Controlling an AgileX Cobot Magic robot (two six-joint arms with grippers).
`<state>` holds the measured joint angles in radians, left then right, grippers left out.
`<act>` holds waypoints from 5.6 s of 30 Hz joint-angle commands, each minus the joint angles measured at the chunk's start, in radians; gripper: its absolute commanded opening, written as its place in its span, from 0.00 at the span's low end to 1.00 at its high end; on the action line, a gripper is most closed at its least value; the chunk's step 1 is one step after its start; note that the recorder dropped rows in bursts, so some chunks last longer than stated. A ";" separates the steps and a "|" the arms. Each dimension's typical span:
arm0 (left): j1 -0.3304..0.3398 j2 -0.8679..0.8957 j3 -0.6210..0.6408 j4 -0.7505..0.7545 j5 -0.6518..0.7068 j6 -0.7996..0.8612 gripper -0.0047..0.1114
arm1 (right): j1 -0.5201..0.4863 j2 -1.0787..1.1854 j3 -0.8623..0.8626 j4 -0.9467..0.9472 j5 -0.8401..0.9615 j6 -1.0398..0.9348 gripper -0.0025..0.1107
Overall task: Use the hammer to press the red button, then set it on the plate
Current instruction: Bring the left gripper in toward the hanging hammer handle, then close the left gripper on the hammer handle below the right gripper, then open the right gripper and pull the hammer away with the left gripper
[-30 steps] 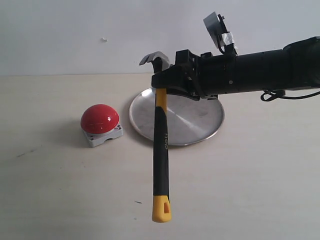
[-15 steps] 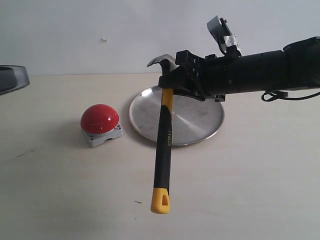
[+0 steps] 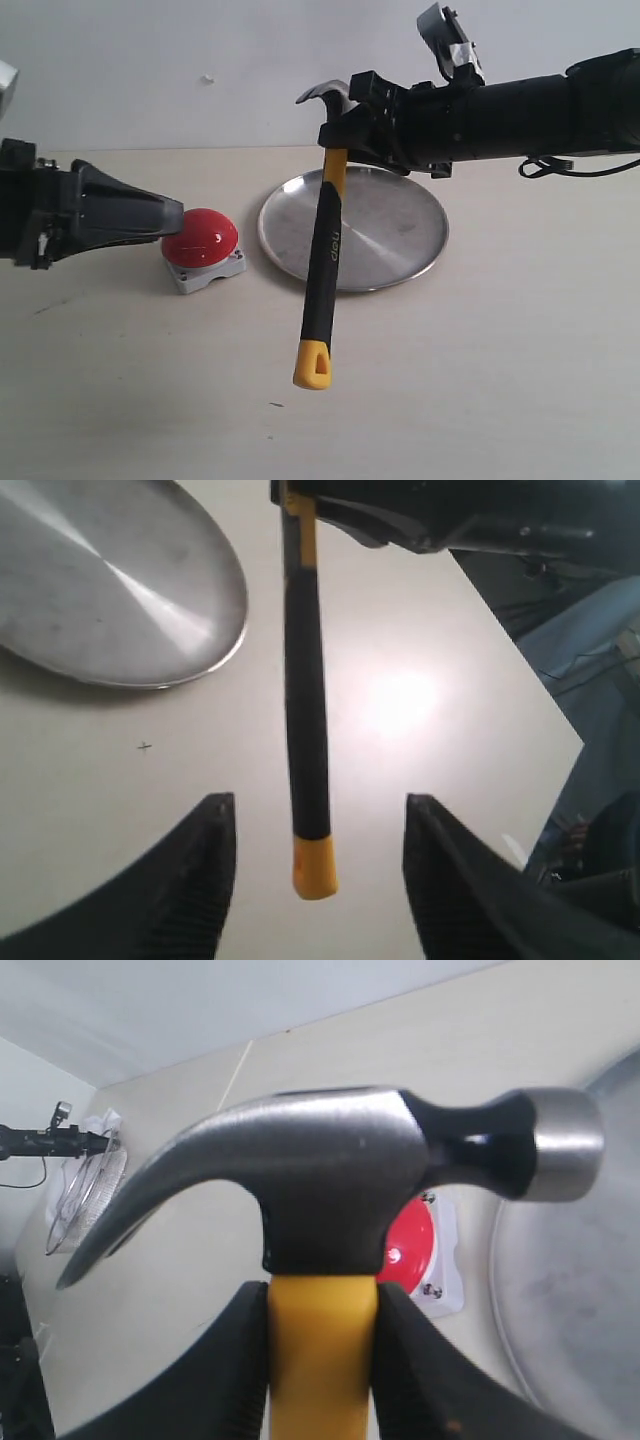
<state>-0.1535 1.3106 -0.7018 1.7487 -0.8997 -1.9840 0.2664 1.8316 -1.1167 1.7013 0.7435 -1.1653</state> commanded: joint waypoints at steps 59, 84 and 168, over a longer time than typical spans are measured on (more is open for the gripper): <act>-0.417 0.583 -0.368 -0.004 0.258 0.071 0.60 | 0.001 -0.015 -0.016 0.043 -0.051 0.025 0.02; -0.458 0.584 -0.392 -0.030 0.271 0.085 0.58 | 0.001 -0.030 -0.016 0.043 -0.038 0.038 0.02; -0.401 0.462 -0.455 -0.009 0.487 0.033 0.04 | 0.001 -0.062 0.000 0.043 -0.122 0.201 0.64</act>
<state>-0.5683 1.7878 -1.1391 1.7646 -0.4274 -1.9511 0.2663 1.7908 -1.1294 1.7395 0.6232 -0.9619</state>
